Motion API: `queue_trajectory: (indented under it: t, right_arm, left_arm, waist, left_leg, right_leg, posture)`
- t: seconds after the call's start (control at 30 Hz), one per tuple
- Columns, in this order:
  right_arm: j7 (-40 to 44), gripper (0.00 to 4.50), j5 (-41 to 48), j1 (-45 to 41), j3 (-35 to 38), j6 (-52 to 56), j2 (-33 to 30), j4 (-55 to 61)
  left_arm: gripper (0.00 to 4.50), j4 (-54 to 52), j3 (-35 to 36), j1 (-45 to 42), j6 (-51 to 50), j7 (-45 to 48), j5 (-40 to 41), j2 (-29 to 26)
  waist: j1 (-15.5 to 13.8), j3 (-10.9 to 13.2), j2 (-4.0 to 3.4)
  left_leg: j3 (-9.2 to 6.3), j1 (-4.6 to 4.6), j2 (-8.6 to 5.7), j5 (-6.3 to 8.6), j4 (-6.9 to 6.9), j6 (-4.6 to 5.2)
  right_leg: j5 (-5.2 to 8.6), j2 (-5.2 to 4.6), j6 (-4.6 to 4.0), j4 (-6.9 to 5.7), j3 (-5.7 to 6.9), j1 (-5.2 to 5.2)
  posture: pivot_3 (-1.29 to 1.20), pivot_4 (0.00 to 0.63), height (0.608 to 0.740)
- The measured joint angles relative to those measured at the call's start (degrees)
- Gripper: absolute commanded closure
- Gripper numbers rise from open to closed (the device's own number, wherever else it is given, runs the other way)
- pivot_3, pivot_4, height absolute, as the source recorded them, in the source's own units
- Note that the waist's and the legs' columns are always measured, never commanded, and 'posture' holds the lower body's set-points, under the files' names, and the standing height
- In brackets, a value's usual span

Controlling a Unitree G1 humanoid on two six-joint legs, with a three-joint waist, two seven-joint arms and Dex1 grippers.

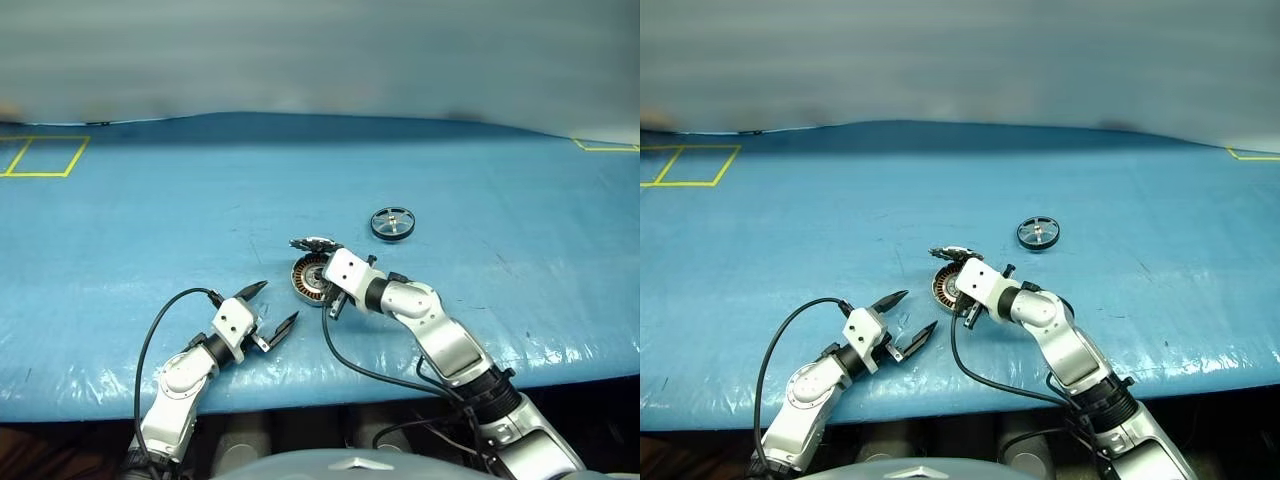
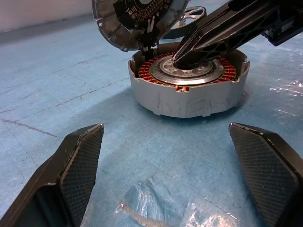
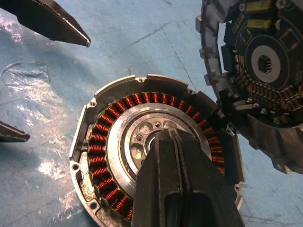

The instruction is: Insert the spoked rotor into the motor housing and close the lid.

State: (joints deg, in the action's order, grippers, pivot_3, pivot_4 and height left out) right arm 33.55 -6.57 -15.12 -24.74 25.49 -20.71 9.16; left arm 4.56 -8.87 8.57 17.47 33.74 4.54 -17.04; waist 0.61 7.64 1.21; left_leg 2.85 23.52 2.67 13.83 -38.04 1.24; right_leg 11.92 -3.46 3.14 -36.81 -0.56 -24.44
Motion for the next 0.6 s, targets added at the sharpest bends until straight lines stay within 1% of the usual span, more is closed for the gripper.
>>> queue_trajectory:
  t: [0.13,0.3,0.6]
  right_arm:
    - [0.45,4.47,3.62,1.75,3.0,1.38,2.46,0.89]
    - [0.74,4.47,8.39,2.92,5.99,4.13,4.75,2.17]
    - [-0.04,4.47,8.75,2.31,6.51,5.1,3.03,3.37]
  left_arm:
    - [0.0,0.0,-0.04,0.14,0.01,0.02,0.02,0.0]
    - [0.0,0.0,-0.04,-0.1,0.13,0.01,0.03,0.02]
    - [0.0,0.02,-0.19,-0.2,0.14,0.0,0.01,0.05]
  waist:
    - [-0.05,-0.04,0.04]
    - [0.01,0.02,-0.04]
    - [0.02,0.07,-0.08]
  left_leg:
    - [-0.03,0.05,-0.01,0.01,0.02,0.0]
    - [0.01,0.25,-0.02,0.0,0.08,0.01]
    - [0.01,0.26,-0.03,0.0,0.09,0.01]
  right_leg:
    - [0.0,-0.03,0.0,0.04,0.01,-0.04]
    - [-0.13,-0.01,-0.21,0.0,-0.01,-0.03]
    - [-0.05,-0.02,-0.09,0.03,-0.01,-0.05]
  posture:
    - [0.0,0.15,0.74]
    - [0.0,0.15,0.74]
    - [0.0,0.15,0.74]
